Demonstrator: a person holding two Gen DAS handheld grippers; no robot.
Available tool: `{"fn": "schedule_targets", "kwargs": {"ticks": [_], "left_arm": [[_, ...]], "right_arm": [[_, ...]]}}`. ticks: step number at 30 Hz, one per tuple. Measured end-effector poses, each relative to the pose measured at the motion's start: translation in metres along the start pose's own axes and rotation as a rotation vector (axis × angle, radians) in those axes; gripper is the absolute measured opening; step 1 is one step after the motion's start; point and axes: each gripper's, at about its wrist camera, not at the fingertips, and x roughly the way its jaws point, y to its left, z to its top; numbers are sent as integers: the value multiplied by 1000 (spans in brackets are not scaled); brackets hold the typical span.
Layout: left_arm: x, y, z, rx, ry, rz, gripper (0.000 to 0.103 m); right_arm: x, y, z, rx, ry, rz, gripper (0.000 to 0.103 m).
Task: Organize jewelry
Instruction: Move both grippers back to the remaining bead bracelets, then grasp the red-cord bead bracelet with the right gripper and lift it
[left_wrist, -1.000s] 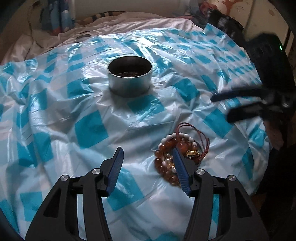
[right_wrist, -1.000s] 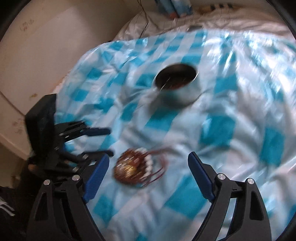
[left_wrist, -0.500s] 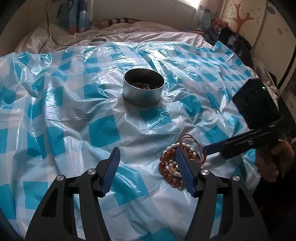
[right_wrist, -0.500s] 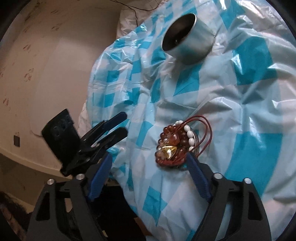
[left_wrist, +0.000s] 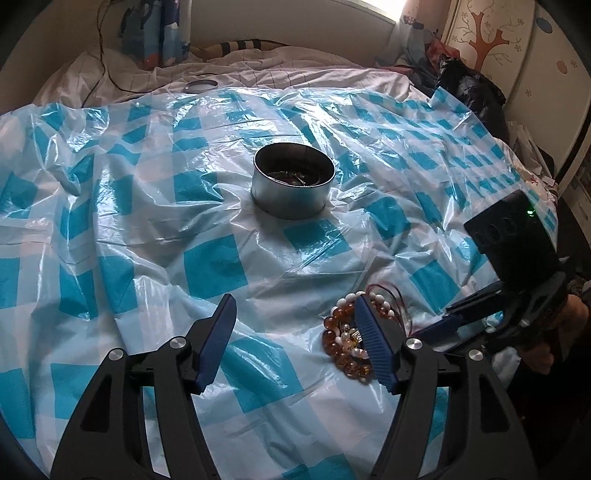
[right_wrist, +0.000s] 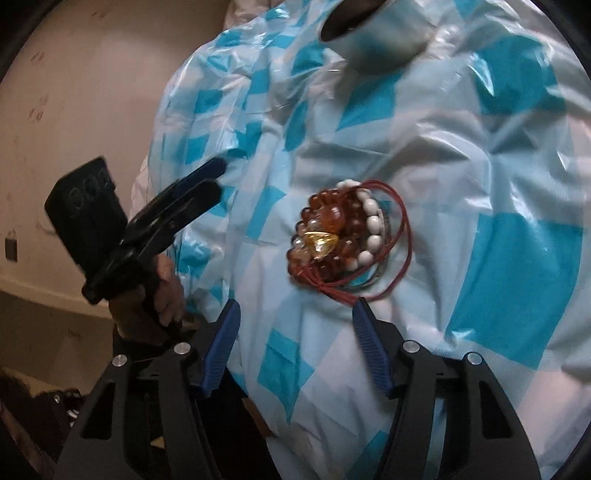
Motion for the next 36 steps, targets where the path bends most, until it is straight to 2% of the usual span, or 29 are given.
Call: {"fn": "schedule_targets", "kwargs": {"ticks": [5,8,13,15,17,19,29,31,32,34,35,36], "left_arm": [[-3,1,0,4,-4,5,64],[-5,5,0,-15,-12,0,64],[-3,2,-1,6,2,-7,65],[2,-2,-2,20,18,-12,65],[6,-6,-3,35,31,-18,65],[10,-10,-4,51,41,-21,65],[36,-10,-7,28,81,-56,65],[41,-13,-8,38,88,-54,65],[42,-13,-9,38,90,-50,65],[41,-12,-8,32,84,-52,65],[40,-10,-7,28,80,-49,65],[38,-9,-6,20,75,-44,65]], "right_arm": [[-19,2,6,6,-45,-14,66],[-13,-10,7,39,-35,-10,66],[-13,-14,19,64,-112,8,65],[-12,-15,23,55,-149,-34,54],[-13,-20,24,62,-173,-59,23],[-17,-26,24,69,-196,-40,8],[-85,5,23,-45,-454,163,7],[-84,9,27,-56,-403,116,7],[-81,8,27,-56,-371,88,8],[-66,1,27,-17,-288,20,45],[-52,-8,26,23,-221,-14,69],[-44,-13,24,47,-187,-25,68]]}}
